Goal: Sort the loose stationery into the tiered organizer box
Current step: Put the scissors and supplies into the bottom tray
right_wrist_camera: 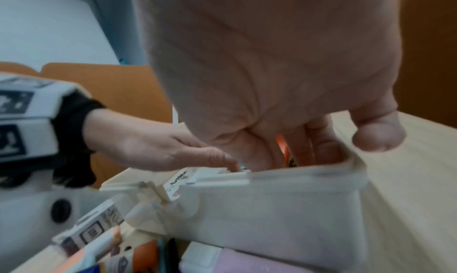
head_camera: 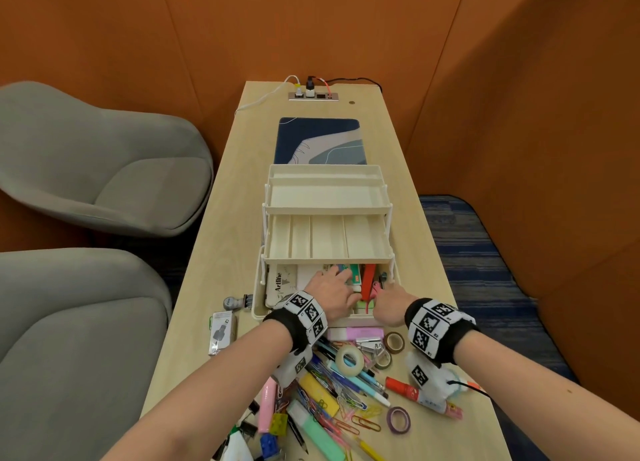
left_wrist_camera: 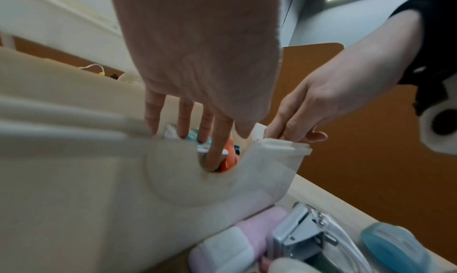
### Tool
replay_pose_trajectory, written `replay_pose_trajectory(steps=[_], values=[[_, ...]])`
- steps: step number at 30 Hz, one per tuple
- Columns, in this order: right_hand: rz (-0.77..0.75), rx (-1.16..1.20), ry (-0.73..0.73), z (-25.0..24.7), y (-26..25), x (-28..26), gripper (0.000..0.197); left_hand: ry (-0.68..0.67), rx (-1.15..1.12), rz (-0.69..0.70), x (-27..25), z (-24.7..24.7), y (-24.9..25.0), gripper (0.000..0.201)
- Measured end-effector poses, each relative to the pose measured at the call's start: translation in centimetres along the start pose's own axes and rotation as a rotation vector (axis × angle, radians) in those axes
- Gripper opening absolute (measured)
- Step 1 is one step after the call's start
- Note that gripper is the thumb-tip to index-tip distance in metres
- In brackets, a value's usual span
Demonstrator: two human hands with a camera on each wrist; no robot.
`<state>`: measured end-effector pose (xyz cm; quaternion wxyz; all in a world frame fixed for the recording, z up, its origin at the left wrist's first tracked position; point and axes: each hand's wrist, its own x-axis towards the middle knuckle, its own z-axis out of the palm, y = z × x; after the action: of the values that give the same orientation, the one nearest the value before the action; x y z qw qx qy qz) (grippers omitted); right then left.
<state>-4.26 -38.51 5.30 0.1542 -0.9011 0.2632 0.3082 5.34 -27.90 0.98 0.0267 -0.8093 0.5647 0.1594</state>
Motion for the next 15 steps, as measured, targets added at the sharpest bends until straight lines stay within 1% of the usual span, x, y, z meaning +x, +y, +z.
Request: replay_pose_trajectory(steps=[3, 4, 7, 8, 10, 13, 15], values=[[0.002, -0.125, 0.042, 0.0, 0.1, 0.1, 0.038, 0.044, 0.007, -0.001, 0.5, -0.2, 0.3, 0.043], [0.01, -0.127, 0.066, 0.1, 0.2, 0.1, 0.038, 0.066, -0.004, 0.01, 0.6, -0.2, 0.4, 0.041], [0.031, -0.152, 0.047, 0.3, 0.4, 0.3, 0.04, 0.122, 0.008, 0.121, 1.2, -0.3, 0.9, 0.033], [0.021, -0.171, 0.039, 0.5, 0.4, 0.4, 0.041, 0.123, 0.023, 0.159, 1.4, -0.3, 1.1, 0.033], [-0.016, -0.19, 0.024, 0.7, 0.4, 0.3, 0.041, 0.104, 0.046, 0.195, 2.0, -0.1, 1.3, 0.044], [-0.01, -0.2, 0.011, 0.9, 0.4, 0.0, 0.046, 0.049, 0.151, 0.167, 2.7, -0.1, 1.5, 0.053], [-0.012, -0.224, -0.009, 0.9, 0.6, 0.1, 0.053, 0.055, 0.19, 0.114, 2.8, 0.0, 1.5, 0.054]])
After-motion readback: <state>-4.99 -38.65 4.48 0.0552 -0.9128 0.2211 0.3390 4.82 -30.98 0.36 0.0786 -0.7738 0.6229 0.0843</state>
